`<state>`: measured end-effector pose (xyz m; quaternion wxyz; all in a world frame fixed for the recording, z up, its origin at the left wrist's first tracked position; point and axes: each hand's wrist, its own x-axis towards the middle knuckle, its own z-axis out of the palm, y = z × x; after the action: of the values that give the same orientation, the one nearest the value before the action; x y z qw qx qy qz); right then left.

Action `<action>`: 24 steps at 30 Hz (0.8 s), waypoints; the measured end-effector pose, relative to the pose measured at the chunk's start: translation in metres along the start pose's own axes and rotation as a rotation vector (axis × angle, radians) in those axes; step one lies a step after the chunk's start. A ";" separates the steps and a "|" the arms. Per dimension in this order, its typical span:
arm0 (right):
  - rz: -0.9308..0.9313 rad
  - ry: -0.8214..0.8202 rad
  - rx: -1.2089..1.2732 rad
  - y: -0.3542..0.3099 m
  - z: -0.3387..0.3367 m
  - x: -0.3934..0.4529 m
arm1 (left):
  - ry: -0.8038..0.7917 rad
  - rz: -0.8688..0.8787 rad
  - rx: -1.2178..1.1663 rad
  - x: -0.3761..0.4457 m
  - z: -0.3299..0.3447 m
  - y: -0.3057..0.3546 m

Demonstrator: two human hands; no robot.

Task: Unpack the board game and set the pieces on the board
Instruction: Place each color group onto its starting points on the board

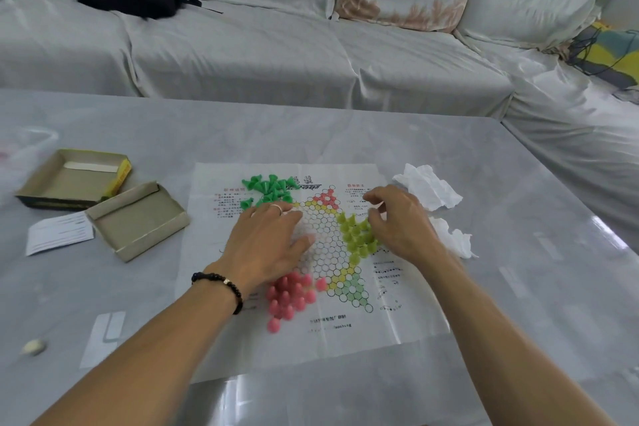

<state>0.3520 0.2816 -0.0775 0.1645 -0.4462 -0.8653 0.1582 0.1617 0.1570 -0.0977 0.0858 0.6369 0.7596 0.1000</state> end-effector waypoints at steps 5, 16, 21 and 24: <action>-0.127 -0.101 0.002 -0.048 0.018 0.025 | 0.036 -0.067 -0.040 -0.016 -0.014 -0.038; -0.197 -0.263 0.004 -0.098 0.064 0.052 | 0.126 -0.101 -0.089 -0.040 0.002 -0.083; -0.288 -0.273 -0.186 -0.119 0.080 0.059 | 0.138 -0.042 -0.042 -0.047 0.017 -0.087; -0.338 -0.288 -0.292 -0.124 0.087 0.063 | 0.161 -0.034 -0.037 -0.050 0.025 -0.090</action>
<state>0.1910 0.2543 -0.0942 -0.0024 -0.2872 -0.9558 0.0636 0.0917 0.0937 -0.1452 0.0381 0.6120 0.7728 0.1636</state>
